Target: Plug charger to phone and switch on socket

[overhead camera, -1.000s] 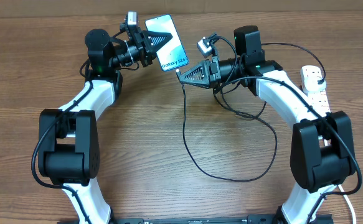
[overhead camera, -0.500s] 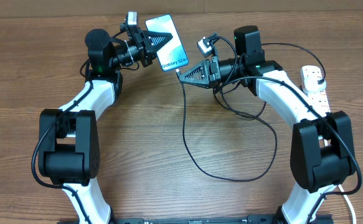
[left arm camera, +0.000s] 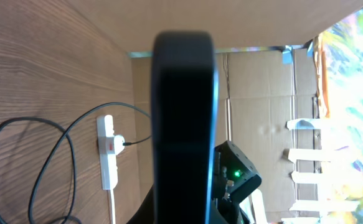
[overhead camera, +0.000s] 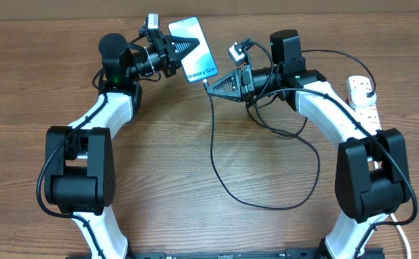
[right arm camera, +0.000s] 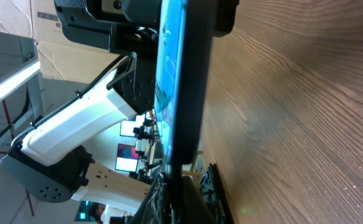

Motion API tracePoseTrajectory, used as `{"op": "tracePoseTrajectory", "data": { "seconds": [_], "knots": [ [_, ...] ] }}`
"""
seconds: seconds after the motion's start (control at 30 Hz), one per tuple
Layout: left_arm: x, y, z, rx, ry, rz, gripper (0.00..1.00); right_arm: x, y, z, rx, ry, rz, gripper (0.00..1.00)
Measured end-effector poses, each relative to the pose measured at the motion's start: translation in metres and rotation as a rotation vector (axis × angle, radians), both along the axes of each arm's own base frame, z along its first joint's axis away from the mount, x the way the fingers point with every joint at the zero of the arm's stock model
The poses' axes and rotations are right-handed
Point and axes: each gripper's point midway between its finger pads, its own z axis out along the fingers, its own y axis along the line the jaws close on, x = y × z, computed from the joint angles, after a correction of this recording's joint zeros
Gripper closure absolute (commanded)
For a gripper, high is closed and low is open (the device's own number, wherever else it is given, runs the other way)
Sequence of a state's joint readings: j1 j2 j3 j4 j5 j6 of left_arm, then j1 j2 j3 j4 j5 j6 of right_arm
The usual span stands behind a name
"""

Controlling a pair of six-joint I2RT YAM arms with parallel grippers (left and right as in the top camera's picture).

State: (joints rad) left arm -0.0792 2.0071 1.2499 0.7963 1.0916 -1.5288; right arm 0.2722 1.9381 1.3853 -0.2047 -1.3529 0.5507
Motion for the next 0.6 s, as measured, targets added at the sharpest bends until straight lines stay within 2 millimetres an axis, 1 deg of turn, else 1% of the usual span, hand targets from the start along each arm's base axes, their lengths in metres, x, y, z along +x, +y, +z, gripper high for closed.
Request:
{"op": "tracePoseTrajectory", "data": {
  "seconds": [0.1,0.6],
  "knots": [
    [-0.0005,-0.0019,-0.0036,0.006,0.014,-0.003,0.96,0.0000,-0.0002,0.0000,0.000,0.001,0.000,0.96],
    [-0.0011,-0.0028,-0.0034,0.011,0.001,-0.006,0.95,0.0017,-0.0001,-0.0012,-0.008,0.010,-0.011,0.96]
  ]
}}
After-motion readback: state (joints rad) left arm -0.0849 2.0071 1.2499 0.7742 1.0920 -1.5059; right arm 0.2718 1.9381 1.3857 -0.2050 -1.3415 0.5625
